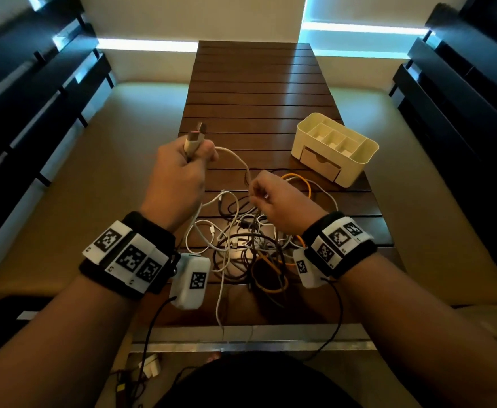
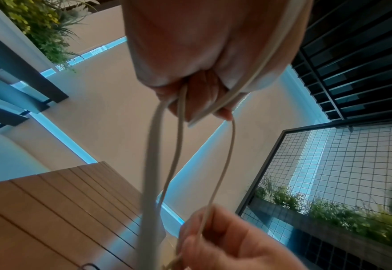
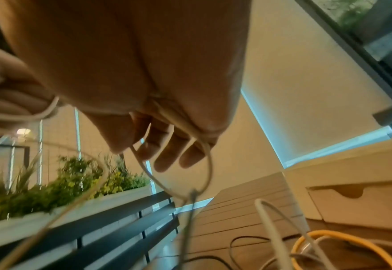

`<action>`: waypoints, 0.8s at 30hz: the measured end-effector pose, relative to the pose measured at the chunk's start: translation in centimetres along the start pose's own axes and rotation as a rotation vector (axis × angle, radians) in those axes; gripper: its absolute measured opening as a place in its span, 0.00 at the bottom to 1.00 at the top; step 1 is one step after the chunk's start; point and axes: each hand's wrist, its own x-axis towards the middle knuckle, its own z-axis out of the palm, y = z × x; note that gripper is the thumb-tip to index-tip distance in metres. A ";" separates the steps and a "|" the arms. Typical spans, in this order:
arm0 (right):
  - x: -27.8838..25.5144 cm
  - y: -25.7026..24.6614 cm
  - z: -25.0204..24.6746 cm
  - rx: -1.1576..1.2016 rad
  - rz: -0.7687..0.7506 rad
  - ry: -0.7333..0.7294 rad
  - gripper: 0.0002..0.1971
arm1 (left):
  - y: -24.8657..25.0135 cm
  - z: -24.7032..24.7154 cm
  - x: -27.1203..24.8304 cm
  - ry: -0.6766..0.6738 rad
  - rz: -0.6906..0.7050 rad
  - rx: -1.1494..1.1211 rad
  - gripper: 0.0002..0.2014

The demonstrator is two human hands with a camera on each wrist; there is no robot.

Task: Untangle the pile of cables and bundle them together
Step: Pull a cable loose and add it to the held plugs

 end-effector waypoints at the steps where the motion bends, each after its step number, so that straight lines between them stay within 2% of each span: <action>1: -0.1 0.5 0.3 -0.060 -0.001 -0.019 0.05 | -0.2 -0.1 0.0 0.009 -0.031 -0.071 0.14; 4: -1.0 1.5 0.8 -0.112 0.040 -0.011 0.08 | -0.9 -0.2 -0.4 0.049 -0.081 -0.215 0.15; 7: -1.2 2.3 0.5 -0.228 0.069 0.120 0.05 | -0.8 0.5 -1.2 0.076 -0.078 -0.242 0.14; 9: -1.1 3.0 0.3 -0.281 0.120 0.215 0.03 | -0.2 1.0 -1.8 0.106 -0.092 -0.358 0.14; 11: -1.1 4.0 0.1 -0.286 0.200 0.256 0.05 | 0.7 1.0 -2.0 0.150 -0.106 -0.443 0.15; 14: -1.6 5.5 -0.1 -0.241 0.333 0.183 0.10 | 0.8 0.8 -1.8 0.159 -0.081 -0.375 0.15; 17: -1.9 6.4 -1.0 -0.148 0.409 0.013 0.26 | -0.1 0.4 -1.5 0.165 -0.090 -0.251 0.15; 18: -2.1 6.3 -1.6 -0.099 0.399 -0.018 0.30 | -0.3 0.3 -1.5 0.153 -0.093 -0.225 0.14; 20: -2.4 5.3 -2.8 0.030 0.318 -0.008 0.33 | -0.5 0.3 -1.6 0.102 -0.071 -0.151 0.14; 24: -2.4 2.1 -4.4 0.404 -0.001 0.124 0.23 | 0.0 0.9 -2.1 0.012 -0.022 0.009 0.13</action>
